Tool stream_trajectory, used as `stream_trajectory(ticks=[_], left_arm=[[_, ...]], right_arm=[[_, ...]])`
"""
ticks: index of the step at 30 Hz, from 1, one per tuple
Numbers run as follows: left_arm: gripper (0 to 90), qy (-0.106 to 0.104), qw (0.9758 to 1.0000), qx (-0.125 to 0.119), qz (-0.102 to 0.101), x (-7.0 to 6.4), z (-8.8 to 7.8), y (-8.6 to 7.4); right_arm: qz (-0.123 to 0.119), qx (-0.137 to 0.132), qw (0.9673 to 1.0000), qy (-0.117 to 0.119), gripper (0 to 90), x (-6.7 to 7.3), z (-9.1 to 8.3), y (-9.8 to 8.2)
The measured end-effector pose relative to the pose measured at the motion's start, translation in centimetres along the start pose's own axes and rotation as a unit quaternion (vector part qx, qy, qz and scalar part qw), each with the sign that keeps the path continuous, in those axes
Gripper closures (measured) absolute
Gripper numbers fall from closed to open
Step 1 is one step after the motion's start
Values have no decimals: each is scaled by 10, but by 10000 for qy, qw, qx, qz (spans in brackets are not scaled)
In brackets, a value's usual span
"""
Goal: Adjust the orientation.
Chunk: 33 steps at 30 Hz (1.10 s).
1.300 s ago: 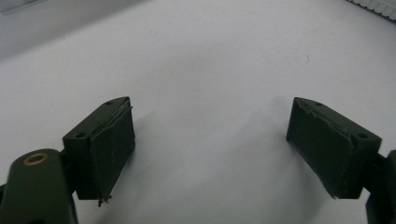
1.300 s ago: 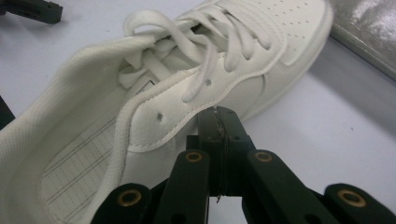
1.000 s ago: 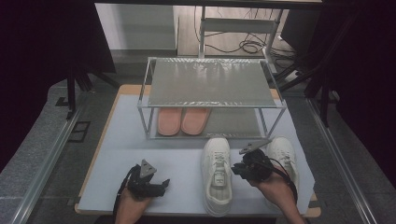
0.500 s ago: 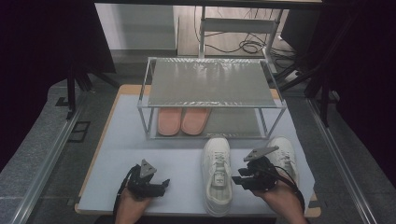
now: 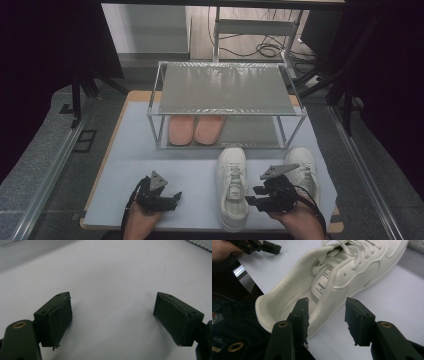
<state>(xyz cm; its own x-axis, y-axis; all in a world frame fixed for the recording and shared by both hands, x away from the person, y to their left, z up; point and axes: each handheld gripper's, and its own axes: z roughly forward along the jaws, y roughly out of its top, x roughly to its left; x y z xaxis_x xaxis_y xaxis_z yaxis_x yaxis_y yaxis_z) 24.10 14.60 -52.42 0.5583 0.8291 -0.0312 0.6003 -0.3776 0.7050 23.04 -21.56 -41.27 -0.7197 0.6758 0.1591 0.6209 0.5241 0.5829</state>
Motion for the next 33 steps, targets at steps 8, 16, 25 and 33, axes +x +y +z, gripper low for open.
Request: stream_trajectory(ticks=[8,16,25,33], left_arm=[[153,-4,10000,22,22,0,0,0],[153,-2,10000,15,23,0,0,0],[153,2,10000,-8,-2,0,0,0],[153,-1,10000,17,25,0,0,0]], right_arm=[[146,57,9998,83,480,4,11,0],[432,275,9987,28,461,-1,30,-4],[850,423,9955,61,491,-5,45,-4],[953,475,9943,12,658,-4,41,-4]])
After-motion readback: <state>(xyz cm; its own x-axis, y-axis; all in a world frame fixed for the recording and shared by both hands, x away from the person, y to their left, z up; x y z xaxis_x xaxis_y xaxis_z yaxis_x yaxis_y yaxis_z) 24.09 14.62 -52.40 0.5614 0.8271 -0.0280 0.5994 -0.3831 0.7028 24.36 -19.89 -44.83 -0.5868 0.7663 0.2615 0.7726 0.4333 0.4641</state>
